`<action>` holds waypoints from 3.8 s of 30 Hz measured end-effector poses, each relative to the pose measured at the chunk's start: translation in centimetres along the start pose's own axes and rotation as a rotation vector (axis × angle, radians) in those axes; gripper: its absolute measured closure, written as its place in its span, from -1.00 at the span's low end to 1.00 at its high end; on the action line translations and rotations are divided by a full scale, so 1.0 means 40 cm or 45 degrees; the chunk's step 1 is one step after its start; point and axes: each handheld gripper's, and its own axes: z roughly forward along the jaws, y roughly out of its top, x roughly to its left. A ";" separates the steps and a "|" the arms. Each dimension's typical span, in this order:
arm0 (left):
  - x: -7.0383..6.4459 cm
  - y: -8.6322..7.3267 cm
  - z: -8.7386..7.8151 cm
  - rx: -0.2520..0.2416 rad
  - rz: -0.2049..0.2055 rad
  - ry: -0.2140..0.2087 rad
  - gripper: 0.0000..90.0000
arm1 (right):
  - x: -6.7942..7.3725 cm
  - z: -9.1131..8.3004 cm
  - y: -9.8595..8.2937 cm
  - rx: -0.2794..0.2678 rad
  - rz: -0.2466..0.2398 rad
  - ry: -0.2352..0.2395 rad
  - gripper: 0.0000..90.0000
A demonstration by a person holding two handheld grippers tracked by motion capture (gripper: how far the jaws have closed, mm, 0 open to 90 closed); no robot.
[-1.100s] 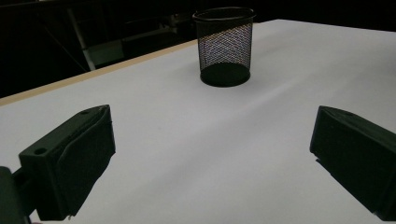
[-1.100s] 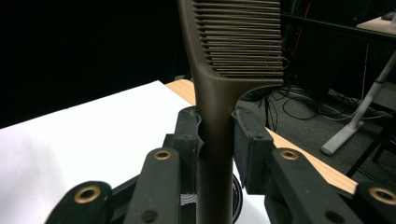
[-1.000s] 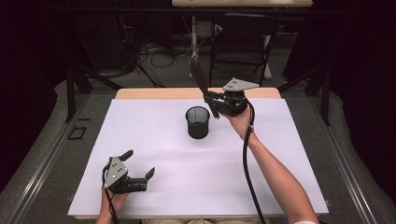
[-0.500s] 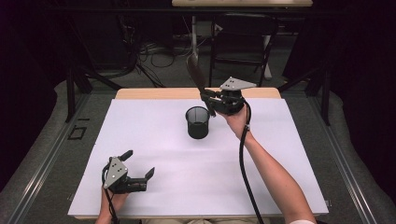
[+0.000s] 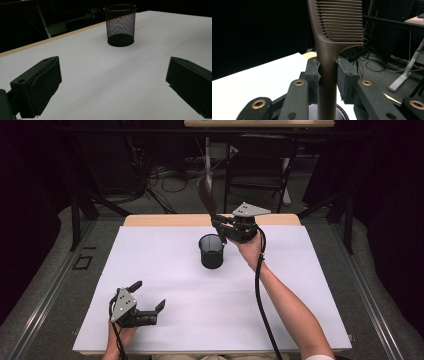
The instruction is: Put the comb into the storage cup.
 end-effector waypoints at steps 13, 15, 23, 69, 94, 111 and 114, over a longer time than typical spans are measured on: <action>0.000 0.000 0.000 -0.001 0.001 0.000 -1.00 | 0.008 0.026 0.006 -0.033 -0.006 0.008 0.62; 0.000 0.000 0.000 -0.001 0.000 0.000 -1.00 | 0.008 0.027 0.006 -0.035 -0.003 0.009 0.62; 0.000 0.000 0.000 0.001 0.003 -0.001 -1.00 | 0.002 0.040 -0.004 -0.039 0.013 0.005 0.62; -0.001 0.000 -0.002 -0.003 0.001 -0.001 -1.00 | 0.003 0.119 -0.053 0.051 0.032 0.003 0.62; 0.000 -0.002 0.002 0.002 -0.007 -0.004 -1.00 | 0.000 0.144 -0.088 0.119 0.034 0.012 0.62; 0.000 -0.001 -0.001 -0.003 -0.002 -0.001 -1.00 | -0.001 0.139 -0.112 0.140 0.037 0.006 0.62; 0.000 -0.001 -0.002 -0.003 -0.001 -0.001 -1.00 | 0.000 0.140 -0.117 0.151 0.033 0.009 0.62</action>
